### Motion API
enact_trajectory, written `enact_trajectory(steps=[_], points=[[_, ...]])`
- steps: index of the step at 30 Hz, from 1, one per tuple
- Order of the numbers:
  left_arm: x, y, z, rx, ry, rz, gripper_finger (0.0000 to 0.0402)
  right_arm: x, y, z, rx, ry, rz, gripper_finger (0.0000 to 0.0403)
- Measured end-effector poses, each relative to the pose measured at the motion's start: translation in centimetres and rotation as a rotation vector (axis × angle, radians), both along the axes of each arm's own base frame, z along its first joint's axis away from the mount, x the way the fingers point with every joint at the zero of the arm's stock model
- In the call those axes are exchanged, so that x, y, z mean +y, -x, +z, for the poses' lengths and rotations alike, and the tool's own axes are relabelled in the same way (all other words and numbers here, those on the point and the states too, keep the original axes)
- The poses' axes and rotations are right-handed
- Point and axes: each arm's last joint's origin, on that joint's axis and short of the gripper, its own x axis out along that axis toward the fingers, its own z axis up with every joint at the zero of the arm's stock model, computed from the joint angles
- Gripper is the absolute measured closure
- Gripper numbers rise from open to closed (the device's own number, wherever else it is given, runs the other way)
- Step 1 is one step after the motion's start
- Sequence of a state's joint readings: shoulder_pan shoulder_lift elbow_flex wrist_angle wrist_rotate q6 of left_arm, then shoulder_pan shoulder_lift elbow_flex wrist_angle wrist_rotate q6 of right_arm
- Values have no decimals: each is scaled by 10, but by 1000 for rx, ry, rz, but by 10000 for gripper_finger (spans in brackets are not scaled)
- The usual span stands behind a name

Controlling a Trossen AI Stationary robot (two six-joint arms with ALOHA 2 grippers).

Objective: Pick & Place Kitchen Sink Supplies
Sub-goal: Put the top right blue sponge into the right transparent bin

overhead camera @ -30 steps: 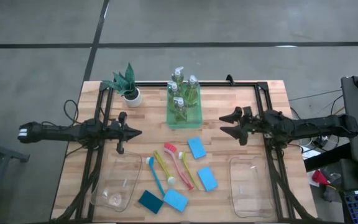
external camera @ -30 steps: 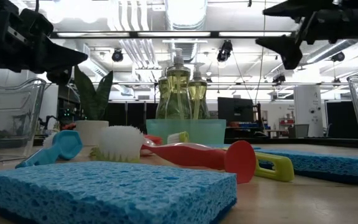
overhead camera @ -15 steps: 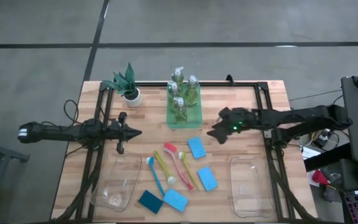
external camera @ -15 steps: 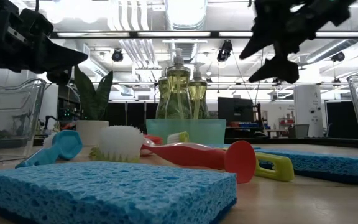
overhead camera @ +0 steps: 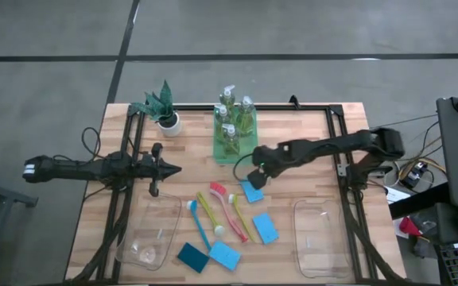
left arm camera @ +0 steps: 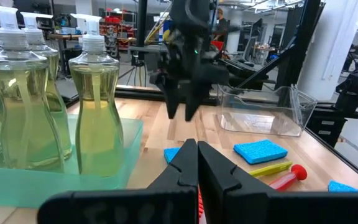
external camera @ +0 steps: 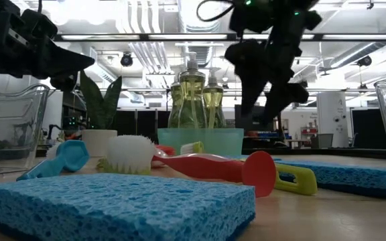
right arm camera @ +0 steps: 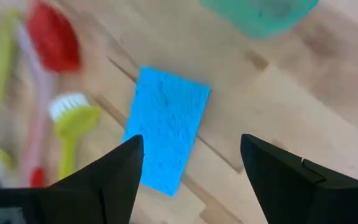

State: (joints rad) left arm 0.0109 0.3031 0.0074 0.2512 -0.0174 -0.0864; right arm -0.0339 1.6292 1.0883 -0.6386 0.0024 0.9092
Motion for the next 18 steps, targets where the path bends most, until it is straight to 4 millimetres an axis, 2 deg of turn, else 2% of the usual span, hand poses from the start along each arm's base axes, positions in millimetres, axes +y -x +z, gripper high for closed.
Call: enact_trajectory(steps=[4, 9, 18], points=[[0, 0, 0, 0, 0, 0, 401, 4, -15, -13, 106, -5, 26, 147], [0, 0, 0, 0, 0, 0, 401, 5, -32, -29, 156, 4, 58, 157], [0, 0, 0, 0, 0, 0, 401, 5, -39, -60, 241, -3, 66, 175]])
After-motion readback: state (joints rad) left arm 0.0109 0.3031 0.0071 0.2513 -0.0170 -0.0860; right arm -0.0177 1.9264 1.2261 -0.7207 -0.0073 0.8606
